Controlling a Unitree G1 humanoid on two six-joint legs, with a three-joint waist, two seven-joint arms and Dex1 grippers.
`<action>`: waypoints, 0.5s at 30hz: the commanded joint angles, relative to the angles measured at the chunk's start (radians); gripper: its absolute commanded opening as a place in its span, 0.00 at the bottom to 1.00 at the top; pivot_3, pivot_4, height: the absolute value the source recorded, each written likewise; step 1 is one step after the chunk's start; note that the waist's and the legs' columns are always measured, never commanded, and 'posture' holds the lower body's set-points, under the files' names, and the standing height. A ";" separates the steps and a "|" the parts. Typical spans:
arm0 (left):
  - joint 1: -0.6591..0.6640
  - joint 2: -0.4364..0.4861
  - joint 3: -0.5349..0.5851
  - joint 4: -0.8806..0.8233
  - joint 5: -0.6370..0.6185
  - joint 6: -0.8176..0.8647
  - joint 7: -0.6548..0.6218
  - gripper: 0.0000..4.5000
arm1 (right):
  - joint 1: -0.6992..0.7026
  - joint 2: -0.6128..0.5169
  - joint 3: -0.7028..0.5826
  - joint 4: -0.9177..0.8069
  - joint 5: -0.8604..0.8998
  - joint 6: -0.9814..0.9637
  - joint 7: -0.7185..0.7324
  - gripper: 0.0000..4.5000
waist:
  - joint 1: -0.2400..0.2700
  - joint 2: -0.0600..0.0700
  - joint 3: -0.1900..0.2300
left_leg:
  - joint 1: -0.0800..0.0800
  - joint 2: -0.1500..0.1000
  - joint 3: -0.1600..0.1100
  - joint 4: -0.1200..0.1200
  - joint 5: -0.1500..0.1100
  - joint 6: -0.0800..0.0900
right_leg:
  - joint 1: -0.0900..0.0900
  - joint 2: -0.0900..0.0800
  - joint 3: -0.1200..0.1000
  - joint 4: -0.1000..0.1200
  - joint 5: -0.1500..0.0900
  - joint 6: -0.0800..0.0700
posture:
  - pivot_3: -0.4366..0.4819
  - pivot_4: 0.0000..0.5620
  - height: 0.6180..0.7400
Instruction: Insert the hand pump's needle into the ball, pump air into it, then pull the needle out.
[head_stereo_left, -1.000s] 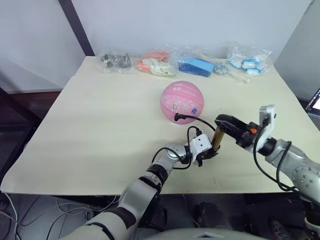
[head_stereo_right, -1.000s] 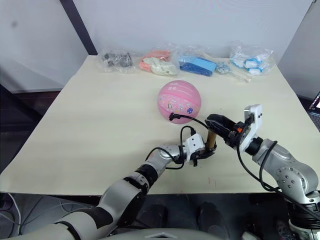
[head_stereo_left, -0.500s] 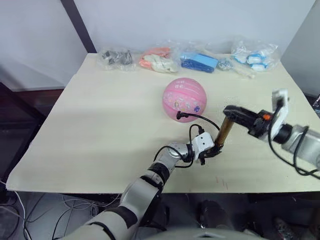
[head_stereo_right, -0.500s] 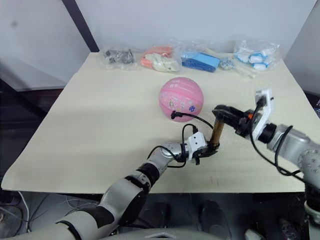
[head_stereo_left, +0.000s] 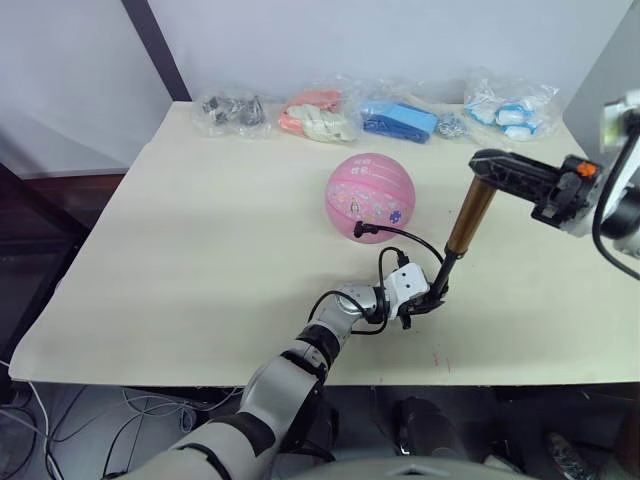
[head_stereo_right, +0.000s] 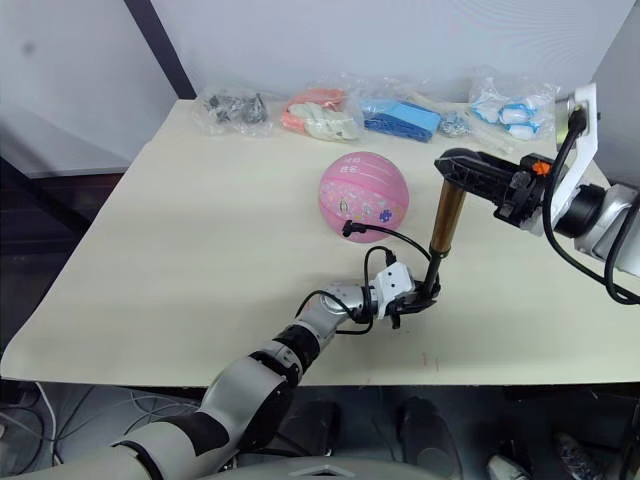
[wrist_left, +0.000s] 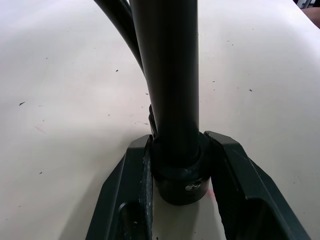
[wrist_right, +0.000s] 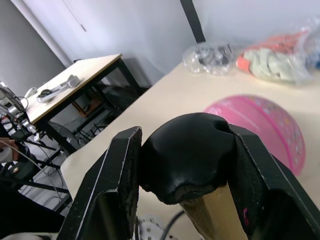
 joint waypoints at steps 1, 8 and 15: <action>0.051 0.034 -0.033 0.087 0.052 0.050 -0.003 0.25 | -0.067 -0.026 -0.098 -0.008 0.002 -0.077 -0.027 0.41 | 0.000 -0.001 0.001 | 0.000 0.000 0.000 0.000 0.000 0.000 | 0.000 0.000 0.000 0.000 0.000 0.000 | 0.48 0.27 1.00; 0.050 0.035 -0.030 0.086 0.049 0.051 -0.003 0.25 | 0.172 0.090 0.005 -0.109 -0.196 -0.105 0.056 0.41 | -0.001 -0.005 -0.002 | 0.000 0.000 -0.001 0.001 0.000 0.000 | 0.001 0.001 -0.001 0.000 -0.001 0.001 | 0.48 0.27 1.00; 0.046 0.038 -0.030 0.088 0.047 0.049 -0.006 0.25 | 0.321 0.190 0.129 -0.103 -0.393 -0.176 0.155 0.41 | -0.006 -0.013 -0.013 | 0.008 0.002 0.000 0.000 0.000 0.000 | 0.005 0.004 0.000 0.001 -0.002 0.002 | 0.48 0.27 1.00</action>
